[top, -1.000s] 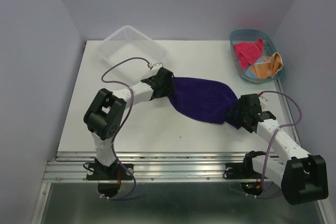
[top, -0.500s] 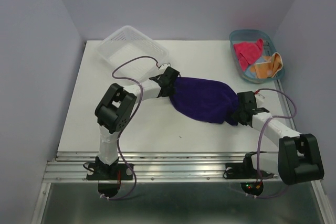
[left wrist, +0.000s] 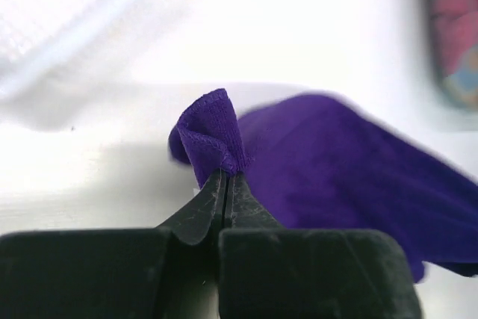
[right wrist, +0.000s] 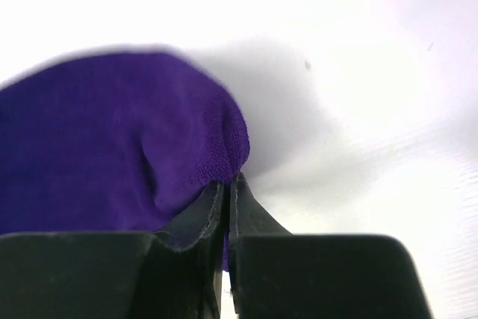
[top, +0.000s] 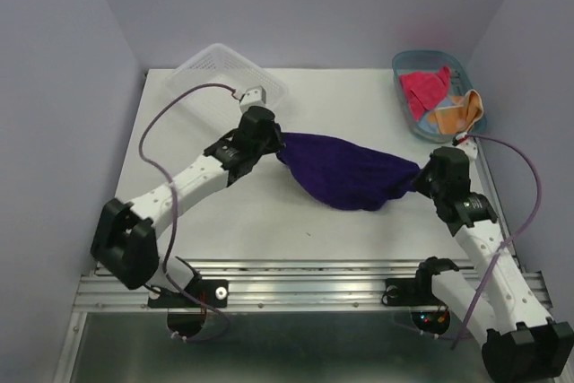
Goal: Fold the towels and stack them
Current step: Flatten out the crumpled towel
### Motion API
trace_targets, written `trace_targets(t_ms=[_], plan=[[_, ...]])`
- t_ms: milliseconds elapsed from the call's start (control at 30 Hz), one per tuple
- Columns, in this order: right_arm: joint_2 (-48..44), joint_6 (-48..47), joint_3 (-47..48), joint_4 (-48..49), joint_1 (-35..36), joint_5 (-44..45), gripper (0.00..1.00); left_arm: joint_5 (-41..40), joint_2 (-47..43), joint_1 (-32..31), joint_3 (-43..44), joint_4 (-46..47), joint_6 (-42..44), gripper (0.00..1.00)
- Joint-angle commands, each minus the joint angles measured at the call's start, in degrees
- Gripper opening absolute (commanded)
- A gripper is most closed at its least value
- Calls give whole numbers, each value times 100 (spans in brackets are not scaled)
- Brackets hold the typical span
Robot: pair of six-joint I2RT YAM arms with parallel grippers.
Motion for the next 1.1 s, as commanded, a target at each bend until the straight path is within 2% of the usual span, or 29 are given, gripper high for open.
trace_targets(t_ms=[0, 200, 367, 500, 733, 867, 1067], plan=[[-435, -240, 797, -473, -6, 784, 1, -367, -1530, -17, -242, 407, 127, 0], [-629, -337, 1483, -624, -14, 1153, 1, -1008, -3016, -8, -602, 152, 14, 0], [-865, -381, 1888, -817, -6, 909, 1, -1176, -3529, 1, -664, -94, -92, 0], [-1112, -451, 2125, -1054, -6, 163, 1, -1088, -3713, 1, -603, -129, -31, 0], [-1533, -574, 2232, -1476, -6, -2149, 1, -1158, -3881, 1, -6, -165, 242, 0], [-1648, -522, 1977, -1415, -14, -2906, 1, -896, -3548, 1, 267, 186, 452, 0], [-1525, -215, 1125, -1275, -6, -2038, 1, 105, -1379, 1, 1505, 530, 936, 0]])
